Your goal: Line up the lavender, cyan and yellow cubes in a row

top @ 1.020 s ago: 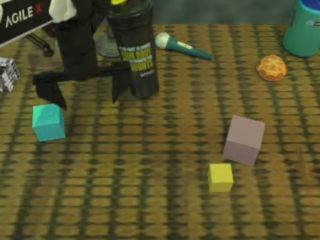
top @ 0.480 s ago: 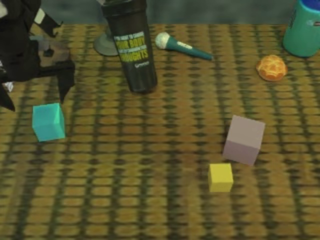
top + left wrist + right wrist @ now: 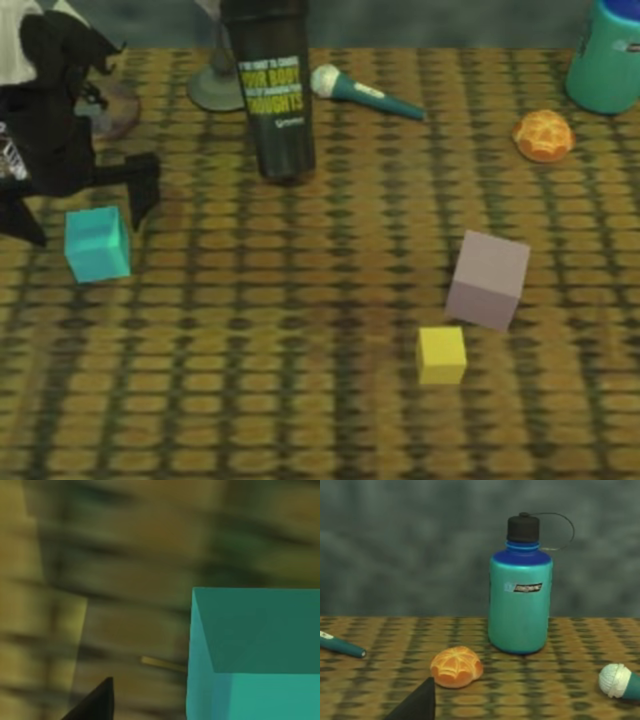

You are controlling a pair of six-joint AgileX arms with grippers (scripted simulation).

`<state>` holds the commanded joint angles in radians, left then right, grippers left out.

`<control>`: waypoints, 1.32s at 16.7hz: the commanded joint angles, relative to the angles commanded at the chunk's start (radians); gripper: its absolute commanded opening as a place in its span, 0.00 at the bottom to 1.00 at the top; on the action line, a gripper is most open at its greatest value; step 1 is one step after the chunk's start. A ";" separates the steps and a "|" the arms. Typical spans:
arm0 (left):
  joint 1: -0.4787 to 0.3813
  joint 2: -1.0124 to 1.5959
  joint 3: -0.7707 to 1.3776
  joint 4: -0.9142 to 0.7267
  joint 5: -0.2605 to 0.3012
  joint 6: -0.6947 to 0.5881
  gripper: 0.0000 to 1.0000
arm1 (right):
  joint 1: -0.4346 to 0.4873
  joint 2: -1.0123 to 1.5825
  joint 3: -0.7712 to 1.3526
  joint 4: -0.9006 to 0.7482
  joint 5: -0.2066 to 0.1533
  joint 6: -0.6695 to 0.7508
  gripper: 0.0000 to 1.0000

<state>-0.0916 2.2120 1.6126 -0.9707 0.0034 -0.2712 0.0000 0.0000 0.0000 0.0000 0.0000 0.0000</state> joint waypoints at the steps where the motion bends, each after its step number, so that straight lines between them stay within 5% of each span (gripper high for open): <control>1: 0.000 0.014 -0.023 0.037 0.000 0.001 1.00 | 0.000 0.000 0.000 0.000 0.000 0.000 1.00; 8: 0.001 0.050 -0.079 0.129 0.000 0.002 1.00 | 0.000 0.000 0.000 0.000 0.000 0.000 1.00; 21: 0.001 0.050 -0.079 0.129 0.000 0.002 0.02 | 0.000 0.000 0.000 0.000 0.000 0.000 1.00; 22: 0.001 0.050 -0.079 0.129 0.000 0.002 0.00 | 0.000 0.000 0.000 0.000 0.000 0.000 1.00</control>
<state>-0.0902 2.2620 1.5333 -0.8420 0.0037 -0.2690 0.0000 0.0000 0.0000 0.0000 0.0000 0.0000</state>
